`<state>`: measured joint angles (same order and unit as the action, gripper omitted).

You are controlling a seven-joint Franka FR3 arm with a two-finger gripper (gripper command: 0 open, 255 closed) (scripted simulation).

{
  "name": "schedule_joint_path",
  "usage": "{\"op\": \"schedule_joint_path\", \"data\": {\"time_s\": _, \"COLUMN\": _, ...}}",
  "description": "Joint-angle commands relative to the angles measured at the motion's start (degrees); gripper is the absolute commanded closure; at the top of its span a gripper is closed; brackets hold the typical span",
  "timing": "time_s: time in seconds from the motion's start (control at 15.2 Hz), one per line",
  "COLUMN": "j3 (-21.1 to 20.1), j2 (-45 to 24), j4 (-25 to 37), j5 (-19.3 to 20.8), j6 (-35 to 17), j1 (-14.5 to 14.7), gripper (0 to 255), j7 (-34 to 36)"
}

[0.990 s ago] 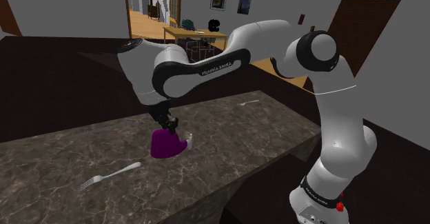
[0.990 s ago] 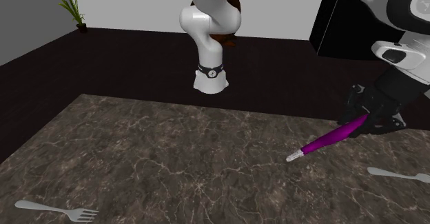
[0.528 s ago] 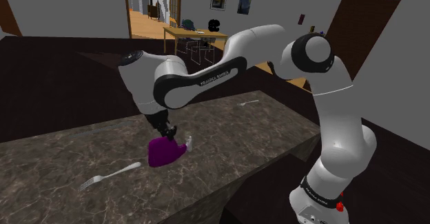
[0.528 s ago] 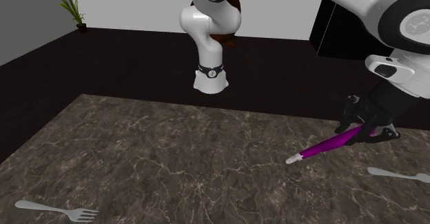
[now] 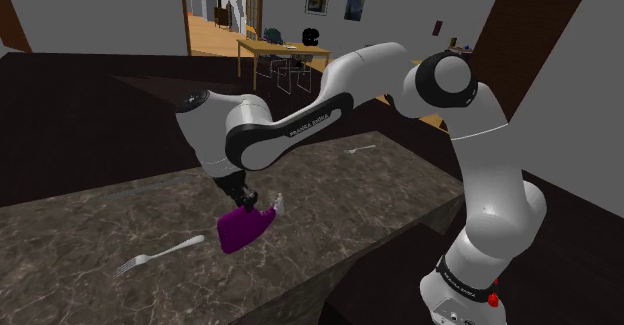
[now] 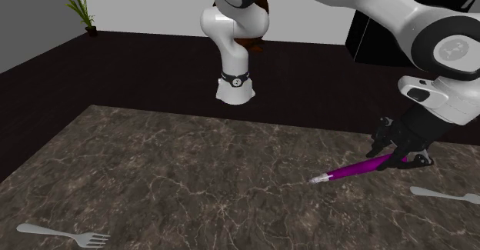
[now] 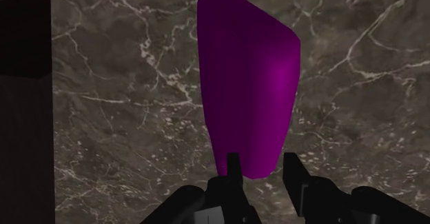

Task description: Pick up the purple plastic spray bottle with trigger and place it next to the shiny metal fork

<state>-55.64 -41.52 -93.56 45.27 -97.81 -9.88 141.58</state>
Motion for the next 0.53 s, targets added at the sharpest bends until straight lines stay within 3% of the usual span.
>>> {"op": "schedule_joint_path", "data": {"time_s": 0.0, "j3": 0.02, "j2": -0.03, "j4": 0.01, "j5": 0.03, "j6": -0.02, "j1": 0.02, "gripper": 255, "j7": 0.02}}
{"op": "schedule_joint_path", "data": {"time_s": 0.2, "j3": 0.02, "j2": -0.03, "j4": 0.01, "j5": 0.02, "j6": -0.02, "j1": 0.02, "gripper": 255, "j7": 0.02}}
{"op": "schedule_joint_path", "data": {"time_s": 0.26, "j3": 0.02, "j2": -0.03, "j4": 0.0, "j5": 0.02, "j6": -0.02, "j1": 0.02, "gripper": 0, "j7": 0.02}}
{"op": "schedule_joint_path", "data": {"time_s": 0.46, "j3": 0.02, "j2": -0.02, "j4": 0.0, "j5": 0.02, "j6": -0.03, "j1": 0.02, "gripper": 0, "j7": 0.02}}
